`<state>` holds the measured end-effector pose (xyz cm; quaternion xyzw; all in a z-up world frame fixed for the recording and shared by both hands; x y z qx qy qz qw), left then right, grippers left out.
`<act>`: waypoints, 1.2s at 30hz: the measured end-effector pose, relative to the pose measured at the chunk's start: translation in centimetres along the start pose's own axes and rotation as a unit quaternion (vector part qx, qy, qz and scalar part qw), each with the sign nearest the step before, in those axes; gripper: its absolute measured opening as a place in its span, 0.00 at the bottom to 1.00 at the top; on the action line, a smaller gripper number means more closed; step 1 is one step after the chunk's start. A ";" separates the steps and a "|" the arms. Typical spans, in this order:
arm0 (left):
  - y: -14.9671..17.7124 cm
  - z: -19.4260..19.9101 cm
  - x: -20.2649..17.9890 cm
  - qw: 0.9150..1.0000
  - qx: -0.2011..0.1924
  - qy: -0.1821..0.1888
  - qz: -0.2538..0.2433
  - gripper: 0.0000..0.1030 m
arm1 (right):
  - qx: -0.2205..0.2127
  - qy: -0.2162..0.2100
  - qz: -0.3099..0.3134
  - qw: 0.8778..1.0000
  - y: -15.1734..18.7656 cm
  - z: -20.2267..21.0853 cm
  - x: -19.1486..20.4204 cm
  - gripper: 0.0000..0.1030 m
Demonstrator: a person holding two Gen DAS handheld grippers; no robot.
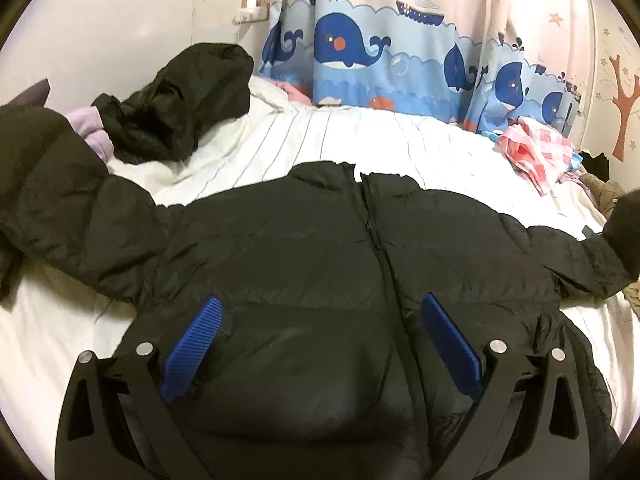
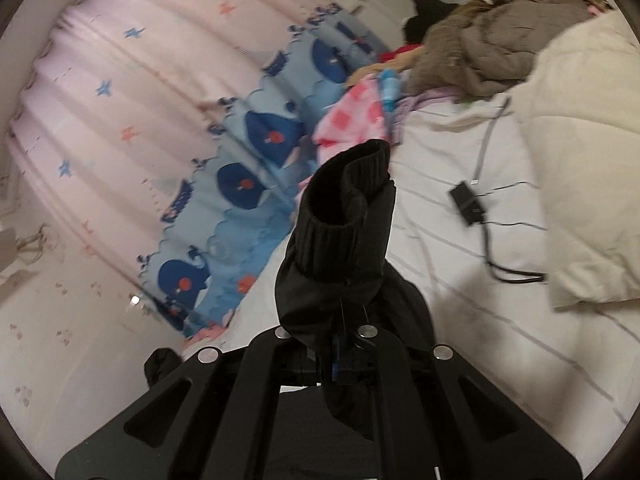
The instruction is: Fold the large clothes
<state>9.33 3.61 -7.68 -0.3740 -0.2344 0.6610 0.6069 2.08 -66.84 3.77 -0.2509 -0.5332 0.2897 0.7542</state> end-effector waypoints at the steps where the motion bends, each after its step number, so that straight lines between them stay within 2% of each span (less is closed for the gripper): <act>1: 0.0 0.1 0.0 1.000 -0.002 0.000 0.000 0.93 | 0.001 -0.008 0.005 1.000 0.0 -0.2 1.2 0.04; 20: -0.9 1.1 0.9 1.000 -0.019 -0.009 0.000 0.93 | 0.030 -0.107 0.071 0.991 2.0 -2.7 17.2 0.03; 30: -1.5 1.7 1.5 0.999 -0.030 -0.015 -0.007 0.93 | 0.066 -0.162 0.113 0.978 6.9 -5.2 28.2 0.03; 36: -1.6 1.8 2.0 0.999 -0.029 -0.020 -0.001 0.93 | 0.086 -0.192 0.128 0.969 10.0 -6.3 33.5 0.03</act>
Point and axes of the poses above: each gripper's, at about its wrist camera, not at the fingertips, and z roughly against the way its jaws point, x to its left, y to its underside, the point moved 10 cm from there along -z, roughly the way its jaws point, and after that the axes turned 12 degrees about z, right-handed, at the moved point
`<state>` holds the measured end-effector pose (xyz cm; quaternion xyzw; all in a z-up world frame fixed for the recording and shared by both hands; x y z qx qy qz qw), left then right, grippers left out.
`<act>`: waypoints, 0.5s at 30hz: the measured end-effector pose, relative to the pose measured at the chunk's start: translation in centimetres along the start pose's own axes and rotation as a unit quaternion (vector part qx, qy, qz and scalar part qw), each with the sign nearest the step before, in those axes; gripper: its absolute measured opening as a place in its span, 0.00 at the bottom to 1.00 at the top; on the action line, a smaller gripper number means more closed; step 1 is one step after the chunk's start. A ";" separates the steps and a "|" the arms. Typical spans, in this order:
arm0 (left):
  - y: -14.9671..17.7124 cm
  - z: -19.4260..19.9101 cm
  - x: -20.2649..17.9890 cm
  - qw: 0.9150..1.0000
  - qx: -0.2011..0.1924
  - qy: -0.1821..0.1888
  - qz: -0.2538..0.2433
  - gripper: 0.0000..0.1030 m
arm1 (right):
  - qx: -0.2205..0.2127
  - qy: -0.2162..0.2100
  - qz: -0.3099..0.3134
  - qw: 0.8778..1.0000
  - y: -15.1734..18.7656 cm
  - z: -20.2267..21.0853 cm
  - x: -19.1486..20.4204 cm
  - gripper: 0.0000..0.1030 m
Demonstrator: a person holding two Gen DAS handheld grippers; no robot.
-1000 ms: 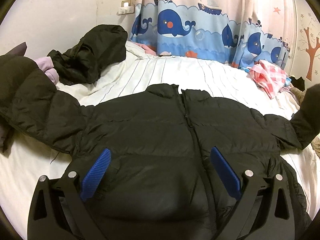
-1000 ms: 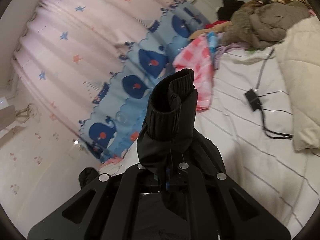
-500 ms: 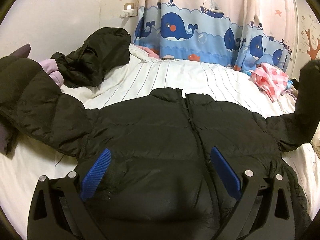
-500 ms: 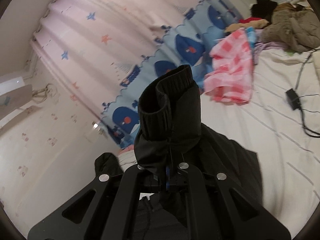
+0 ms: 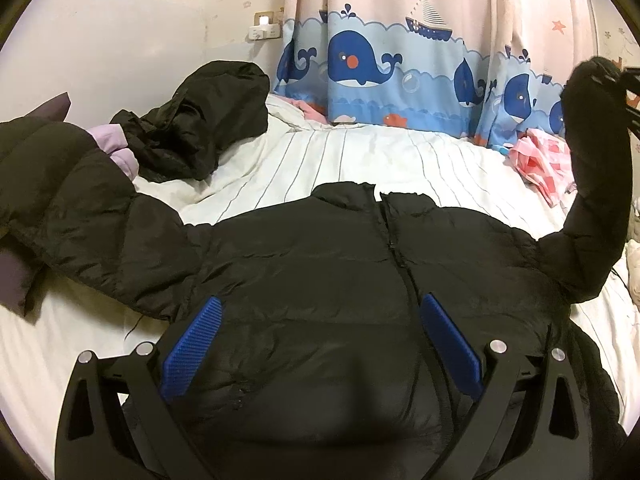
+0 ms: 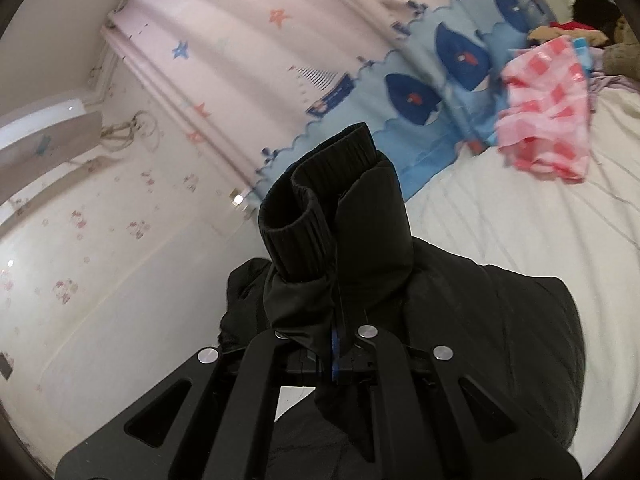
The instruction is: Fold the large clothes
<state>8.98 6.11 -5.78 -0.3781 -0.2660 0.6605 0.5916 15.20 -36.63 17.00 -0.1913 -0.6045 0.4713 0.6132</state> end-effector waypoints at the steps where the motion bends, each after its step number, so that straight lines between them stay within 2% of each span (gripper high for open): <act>1: 0.0 0.0 0.0 1.000 0.000 -0.001 0.000 0.93 | 0.003 -0.004 0.002 1.000 0.1 -0.5 0.7 0.03; 10: -0.6 0.1 1.3 1.000 0.000 -0.006 0.011 0.93 | 0.037 -0.058 0.013 0.998 3.3 -6.7 7.6 0.03; 12: -1.3 0.3 2.4 1.000 -0.005 -0.011 0.026 0.93 | 0.050 -0.071 0.015 0.996 4.8 -8.5 9.4 0.03; 15: -2.8 0.7 5.3 0.997 -0.012 -0.018 0.076 0.93 | 0.072 -0.087 0.018 0.993 7.4 -11.2 11.7 0.03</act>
Point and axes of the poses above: each gripper's, at about its wrist camera, not at the fingertips, and z roughly against the way its jaws point, x to its left, y to its underside, the point moved 10 cm from there along -z, roughly the way its jaws point, and after that the axes turned 12 degrees about z, right-handed, at the moved point
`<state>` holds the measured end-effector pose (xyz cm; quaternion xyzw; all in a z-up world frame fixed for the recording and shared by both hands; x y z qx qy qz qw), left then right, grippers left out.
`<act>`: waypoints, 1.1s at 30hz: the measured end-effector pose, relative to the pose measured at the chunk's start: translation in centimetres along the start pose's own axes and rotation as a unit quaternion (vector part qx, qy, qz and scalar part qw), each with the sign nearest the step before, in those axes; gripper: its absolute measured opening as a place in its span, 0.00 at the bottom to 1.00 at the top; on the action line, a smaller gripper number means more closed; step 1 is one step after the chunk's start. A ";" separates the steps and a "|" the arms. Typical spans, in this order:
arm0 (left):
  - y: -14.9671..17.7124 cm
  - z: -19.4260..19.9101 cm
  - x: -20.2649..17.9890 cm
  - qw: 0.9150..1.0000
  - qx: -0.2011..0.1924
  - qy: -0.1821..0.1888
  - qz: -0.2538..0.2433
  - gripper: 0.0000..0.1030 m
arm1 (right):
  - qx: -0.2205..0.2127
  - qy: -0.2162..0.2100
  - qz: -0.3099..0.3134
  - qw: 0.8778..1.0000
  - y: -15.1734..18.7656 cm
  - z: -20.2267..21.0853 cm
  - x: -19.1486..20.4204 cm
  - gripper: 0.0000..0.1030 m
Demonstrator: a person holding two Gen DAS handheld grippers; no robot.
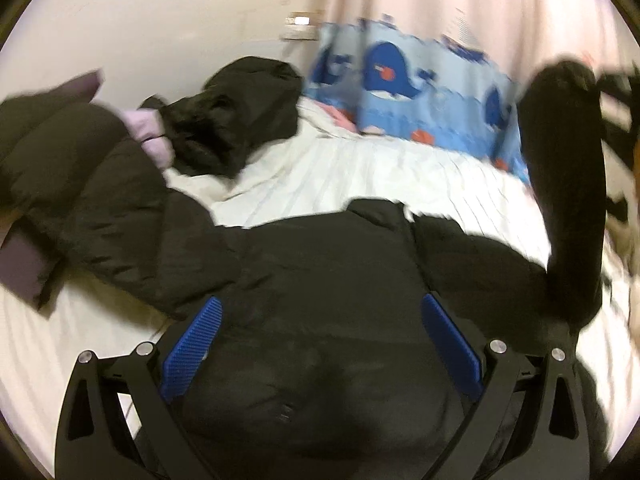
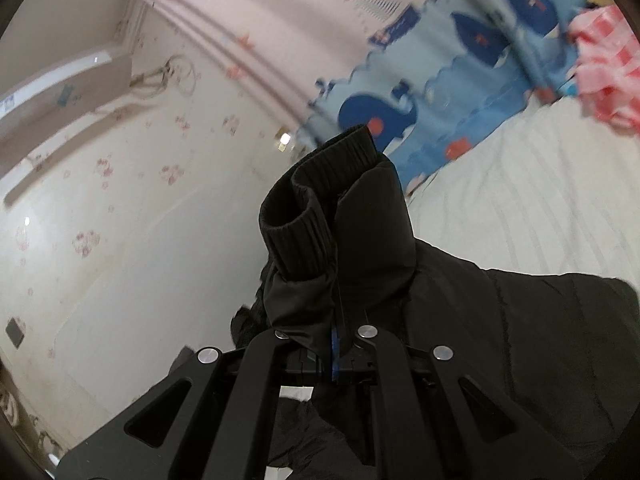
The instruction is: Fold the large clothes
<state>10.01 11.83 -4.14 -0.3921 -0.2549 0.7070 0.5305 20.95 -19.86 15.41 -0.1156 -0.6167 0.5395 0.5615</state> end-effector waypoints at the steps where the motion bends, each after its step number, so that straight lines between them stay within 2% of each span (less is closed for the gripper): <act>1: -0.6 0.1 1.0 1.000 -0.003 -0.005 0.020 0.93 | 0.006 -0.005 -0.001 1.000 0.6 -1.0 0.5 0.03; 4: -2.2 0.3 4.9 0.996 -0.012 -0.024 0.084 0.93 | 0.030 -0.019 -0.001 0.999 3.4 -4.6 1.9 0.03; 7: -3.2 0.6 7.6 0.992 -0.020 -0.041 0.120 0.93 | 0.059 -0.029 -0.006 0.998 7.1 -8.4 3.1 0.04; 10: -3.6 0.8 9.5 0.988 -0.023 -0.050 0.144 0.93 | 0.089 -0.031 -0.006 0.996 10.9 -11.8 3.8 0.04; 16: -3.8 0.7 10.3 0.987 -0.021 -0.049 0.151 0.93 | 0.171 -0.015 0.043 0.984 20.6 -17.8 4.9 0.04; 18: -3.8 0.6 10.4 0.987 -0.018 -0.047 0.154 0.93 | 0.203 -0.010 0.063 0.977 23.9 -19.3 5.0 0.04; 19: -3.7 0.6 10.4 0.987 -0.016 -0.045 0.156 0.93 | 0.246 -0.009 0.072 0.967 26.7 -20.6 5.0 0.04; 20: -3.7 0.5 10.4 0.986 -0.016 -0.045 0.157 0.93 | 0.268 -0.004 0.076 0.960 28.2 -21.0 4.6 0.07; 21: -3.7 0.5 10.5 0.986 -0.016 -0.046 0.158 0.93 | 0.306 0.007 0.085 0.948 30.5 -21.9 4.2 0.08; 23: -3.8 0.5 10.7 0.986 -0.014 -0.046 0.160 0.93 | 0.345 0.024 0.092 0.934 32.5 -22.5 3.7 0.09; 25: -3.7 0.4 11.0 0.985 -0.012 -0.045 0.166 0.93 | 0.356 0.023 0.096 0.929 32.9 -22.7 4.1 0.14; 26: -3.7 0.4 11.1 0.984 -0.010 -0.045 0.170 0.93 | 0.358 0.017 0.101 0.928 32.8 -22.7 4.5 0.23; 29: -3.7 0.3 11.3 0.984 -0.009 -0.046 0.173 0.93 | 0.361 -0.002 0.120 0.925 32.3 -22.3 6.2 0.41; 30: -3.6 0.3 11.2 0.984 -0.009 -0.047 0.172 0.93 | 0.361 -0.009 0.129 0.923 32.0 -22.0 6.8 0.53; 32: -3.6 0.4 11.0 0.984 -0.009 -0.046 0.170 0.93 | 0.349 -0.024 0.126 0.928 30.8 -20.8 7.5 0.71; 33: -3.6 0.4 10.7 0.985 -0.010 -0.046 0.167 0.93 | 0.327 -0.024 0.122 0.937 29.4 -19.6 7.6 0.73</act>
Point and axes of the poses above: each gripper's, at about its wrist camera, not at the fingertips, and z roughly against the way its jaws point, x to its left, y to its underside, the point moved 10 cm from there along -z, roughly the way its jaws point, and after that the axes turned 12 degrees about z, right-handed, at the moved point
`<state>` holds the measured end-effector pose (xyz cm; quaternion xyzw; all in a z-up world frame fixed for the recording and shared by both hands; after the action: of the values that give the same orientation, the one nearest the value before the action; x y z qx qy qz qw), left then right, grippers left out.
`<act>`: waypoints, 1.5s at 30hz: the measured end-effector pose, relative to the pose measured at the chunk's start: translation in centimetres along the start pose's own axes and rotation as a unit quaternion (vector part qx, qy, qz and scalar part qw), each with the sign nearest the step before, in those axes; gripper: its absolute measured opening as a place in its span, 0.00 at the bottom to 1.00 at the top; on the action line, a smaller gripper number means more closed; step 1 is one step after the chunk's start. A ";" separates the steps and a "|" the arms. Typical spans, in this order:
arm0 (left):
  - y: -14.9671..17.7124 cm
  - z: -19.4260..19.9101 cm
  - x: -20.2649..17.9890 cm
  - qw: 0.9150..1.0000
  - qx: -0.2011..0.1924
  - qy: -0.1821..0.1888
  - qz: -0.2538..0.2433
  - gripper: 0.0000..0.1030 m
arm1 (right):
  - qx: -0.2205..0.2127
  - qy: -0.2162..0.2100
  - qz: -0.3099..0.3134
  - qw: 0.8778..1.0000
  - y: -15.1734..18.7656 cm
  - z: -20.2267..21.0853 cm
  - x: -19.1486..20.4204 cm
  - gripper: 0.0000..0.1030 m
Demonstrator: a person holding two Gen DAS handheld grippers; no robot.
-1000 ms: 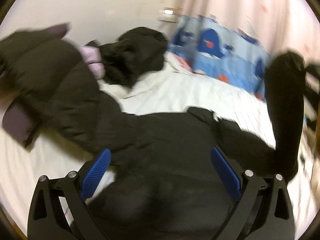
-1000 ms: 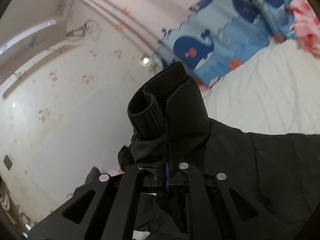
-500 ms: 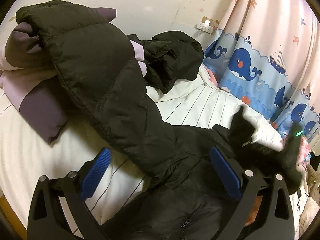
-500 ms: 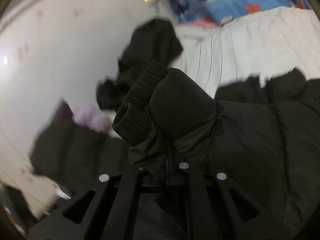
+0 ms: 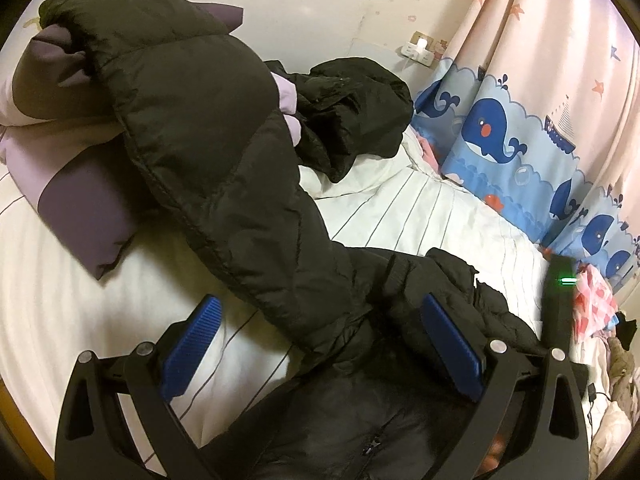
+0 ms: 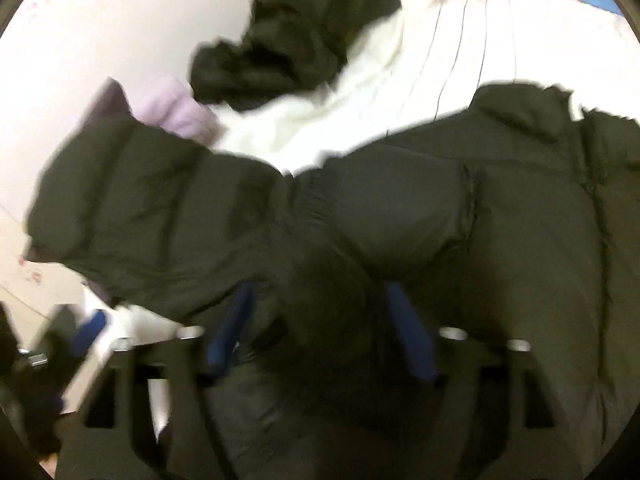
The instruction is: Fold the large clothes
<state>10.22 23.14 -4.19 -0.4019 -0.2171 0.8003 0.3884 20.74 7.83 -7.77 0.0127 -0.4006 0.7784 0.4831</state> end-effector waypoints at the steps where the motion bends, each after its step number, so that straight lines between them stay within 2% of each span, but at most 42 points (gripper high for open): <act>1: 0.1 0.1 -0.3 1.000 -0.002 0.000 -0.004 0.93 | -0.021 0.003 -0.005 1.000 -0.1 2.3 -0.1 0.73; 3: 0.5 0.5 -1.4 1.000 -0.008 0.008 -0.022 0.93 | -0.066 0.017 -0.030 0.997 0.2 6.9 -1.8 0.77; 5: 1.1 0.8 -3.0 0.999 -0.010 0.025 -0.044 0.93 | -0.119 0.058 -0.072 0.989 1.6 12.7 -5.5 0.84; 7: 1.5 0.6 -5.9 0.996 -0.012 0.058 -0.065 0.93 | -0.161 0.130 -0.115 0.972 3.5 18.6 -10.6 0.87; 8: 1.6 0.2 -7.4 0.995 -0.009 0.070 -0.075 0.93 | -0.171 0.151 -0.131 0.965 4.3 20.3 -12.5 0.87; 9: 1.7 -0.4 -9.3 0.993 -0.003 0.081 -0.087 0.93 | -0.187 0.167 -0.168 0.953 5.7 22.7 -15.4 0.87; 11: 2.2 -2.0 -13.1 0.989 0.008 0.102 -0.108 0.93 | -0.202 0.164 -0.229 0.938 8.0 24.6 -19.1 0.87; 13: 3.2 -4.0 -15.6 0.986 0.027 0.108 -0.128 0.93 | -0.201 0.156 -0.263 0.930 10.0 24.8 -21.6 0.87; 16: 6.4 -9.2 -16.8 0.979 0.065 0.050 -0.186 0.93 | -0.186 0.140 -0.290 0.928 13.2 23.0 -23.9 0.87; 17: 7.1 -10.4 -16.5 0.978 0.076 0.035 -0.193 0.93 | -0.181 0.133 -0.298 0.928 14.3 22.0 -24.4 0.88; 19: 10.3 -14.6 -13.7 0.970 0.142 -0.023 -0.196 0.93 | -0.158 0.138 -0.316 0.925 15.8 20.1 -25.4 0.88; 20: 11.4 -15.9 -12.5 0.967 0.168 -0.037 -0.190 0.93 | -0.139 0.138 -0.315 0.929 16.2 19.4 -25.6 0.88; 21: 12.8 -17.4 -11.0 0.963 0.200 -0.040 -0.174 0.93 | -0.130 0.144 -0.306 0.932 16.0 19.2 -25.5 0.88; 23: 13.0 -17.7 -10.4 0.965 0.204 -0.035 -0.163 0.93 | -0.126 0.144 -0.294 0.936 15.9 19.2 -24.9 0.89; 26: 11.4 -15.2 -11.0 0.968 0.175 -0.028 -0.175 0.93 | -0.121 0.149 -0.290 0.937 16.2 18.9 -24.6 0.89; 29: 8.0 -9.8 -11.2 0.976 0.113 0.000 -0.187 0.93 | -0.128 0.143 -0.304 0.933 16.0 19.6 -24.4 0.89; 32: 3.0 -3.0 -9.3 0.985 0.048 0.026 -0.165 0.93 | -0.145 0.140 -0.302 0.932 15.5 21.0 -23.6 0.89; 34: -2.1 2.9 -6.7 0.991 -0.015 0.037 -0.128 0.93 | -0.153 0.142 -0.294 0.933 15.1 21.9 -22.8 0.89; 36: -6.7 7.1 -4.0 0.992 -0.081 0.031 -0.090 0.93 | -0.162 0.136 -0.284 0.935 14.7 22.5 -21.4 0.90; 37: -9.8 9.9 -1.4 0.991 -0.123 0.023 -0.056 0.93 | -0.166 0.135 -0.278 0.936 14.5 22.6 -20.7 0.90; 38: -11.4 10.9 0.0 0.989 -0.141 0.017 -0.033 0.93 | -0.170 0.134 -0.271 0.938 14.3 22.9 -20.0 0.90; 40: -15.7 13.7 5.1 0.982 -0.183 -0.001 0.043 0.93 | -0.176 0.123 -0.256 0.943 13.8 22.9 -18.6 0.90; 42: -18.8 14.9 9.7 0.972 -0.203 -0.016 0.114 0.93 | -0.176 0.104 -0.244 0.948 13.2 22.5 -17.3 0.90; 45: -21.5 14.3 13.5 0.964 -0.199 -0.027 0.173 0.93 | -0.171 0.108 -0.223 0.954 12.8 22.1 -16.5 0.90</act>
<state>3.17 46.34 11.86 -0.4806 -0.3093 0.8068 0.1501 11.69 -21.14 -7.32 -0.0658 -0.4601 0.5673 0.6798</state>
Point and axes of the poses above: each gripper's, at about its wrist camera, not at the fingertips, and z roughly against the way its jaws point, x to its left, y to its underside, the point moved 10 cm from there along -z, roughly the way its jaws point, and after that the axes turned 12 degrees about z, right-handed, at the moved point
